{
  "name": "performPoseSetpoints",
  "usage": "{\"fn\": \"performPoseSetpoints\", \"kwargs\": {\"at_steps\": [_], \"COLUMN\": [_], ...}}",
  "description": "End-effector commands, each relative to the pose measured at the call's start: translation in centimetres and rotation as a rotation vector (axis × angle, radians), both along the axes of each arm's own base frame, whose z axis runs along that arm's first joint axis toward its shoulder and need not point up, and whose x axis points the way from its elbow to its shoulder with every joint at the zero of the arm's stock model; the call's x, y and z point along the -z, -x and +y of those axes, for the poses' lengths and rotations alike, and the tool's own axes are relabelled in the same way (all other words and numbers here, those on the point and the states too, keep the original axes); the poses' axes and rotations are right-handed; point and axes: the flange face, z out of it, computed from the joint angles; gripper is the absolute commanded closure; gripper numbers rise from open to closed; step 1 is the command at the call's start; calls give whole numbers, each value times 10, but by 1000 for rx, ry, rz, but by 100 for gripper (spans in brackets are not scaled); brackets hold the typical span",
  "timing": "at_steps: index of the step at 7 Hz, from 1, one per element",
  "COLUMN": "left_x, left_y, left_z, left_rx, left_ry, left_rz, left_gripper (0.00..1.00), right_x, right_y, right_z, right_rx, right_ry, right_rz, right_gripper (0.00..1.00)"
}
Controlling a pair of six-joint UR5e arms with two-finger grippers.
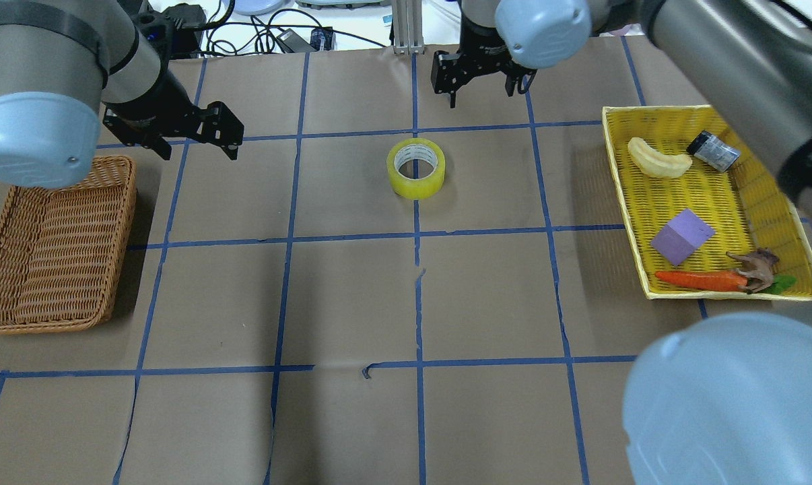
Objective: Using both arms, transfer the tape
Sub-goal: 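Open and raise the right gripper while the left gripper reaches toward the tape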
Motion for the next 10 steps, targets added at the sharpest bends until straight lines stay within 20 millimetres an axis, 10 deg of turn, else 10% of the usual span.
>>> {"fn": "performPoseSetpoints", "kwargs": {"at_steps": [1,3,7,10], "left_x": [46,93,190,226], "left_y": [13,55,144,182], "left_z": [-56,-80,-104,-91], "left_rx": [-54,-72,40,91], "left_ry": [135,155,211,160], "left_rz": [170,268,295,288], "left_gripper": [0,0,0,0], "right_x": [-52,-45,-47,-49], "right_y": [76,86,82,82], "right_z": [70,132,130,129], "right_rx": [102,121,119,115], "right_ry": [-48,-54,-42,-38], "right_rz": [15,18,4,6], "right_gripper": [0,0,0,0]}}
